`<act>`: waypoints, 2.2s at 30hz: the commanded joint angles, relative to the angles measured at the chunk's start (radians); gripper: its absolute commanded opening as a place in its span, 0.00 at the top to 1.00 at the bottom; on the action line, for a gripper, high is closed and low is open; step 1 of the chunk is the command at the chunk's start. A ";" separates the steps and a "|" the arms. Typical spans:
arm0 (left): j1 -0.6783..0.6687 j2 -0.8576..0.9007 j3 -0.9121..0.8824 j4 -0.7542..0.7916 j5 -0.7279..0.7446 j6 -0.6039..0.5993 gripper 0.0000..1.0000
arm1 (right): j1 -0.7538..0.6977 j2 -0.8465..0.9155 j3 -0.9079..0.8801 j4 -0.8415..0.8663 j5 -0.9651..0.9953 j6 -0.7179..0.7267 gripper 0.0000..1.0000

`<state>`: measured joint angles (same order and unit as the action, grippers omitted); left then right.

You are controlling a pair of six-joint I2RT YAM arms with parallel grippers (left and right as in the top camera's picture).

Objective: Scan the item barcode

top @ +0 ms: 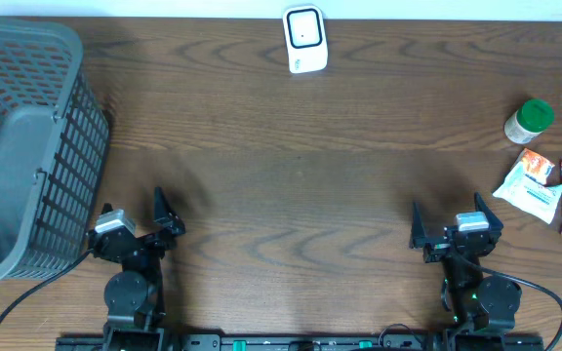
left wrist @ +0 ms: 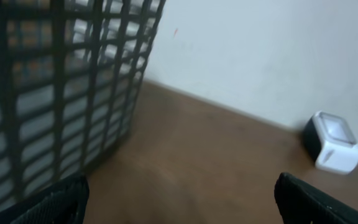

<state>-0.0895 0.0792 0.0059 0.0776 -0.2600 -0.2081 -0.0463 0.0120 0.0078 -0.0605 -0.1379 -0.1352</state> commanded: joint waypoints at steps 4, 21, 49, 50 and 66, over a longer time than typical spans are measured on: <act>0.007 -0.046 -0.002 -0.131 0.014 0.010 0.04 | 0.009 -0.007 -0.002 -0.003 0.002 0.015 0.01; 0.008 -0.042 -0.002 -0.130 0.032 0.051 0.04 | 0.009 -0.006 -0.002 -0.003 0.002 0.015 0.01; 0.008 -0.042 -0.002 -0.130 0.032 0.051 0.04 | 0.009 -0.006 -0.002 -0.003 0.002 0.015 0.01; 0.008 -0.042 -0.002 -0.130 0.032 0.051 0.04 | 0.009 -0.006 -0.002 -0.003 0.002 0.015 0.01; 0.008 -0.042 -0.002 -0.130 0.032 0.051 0.04 | 0.009 -0.005 -0.002 -0.003 0.002 0.015 0.01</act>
<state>-0.0868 0.0437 0.0231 -0.0151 -0.2333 -0.1780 -0.0463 0.0116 0.0074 -0.0605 -0.1375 -0.1352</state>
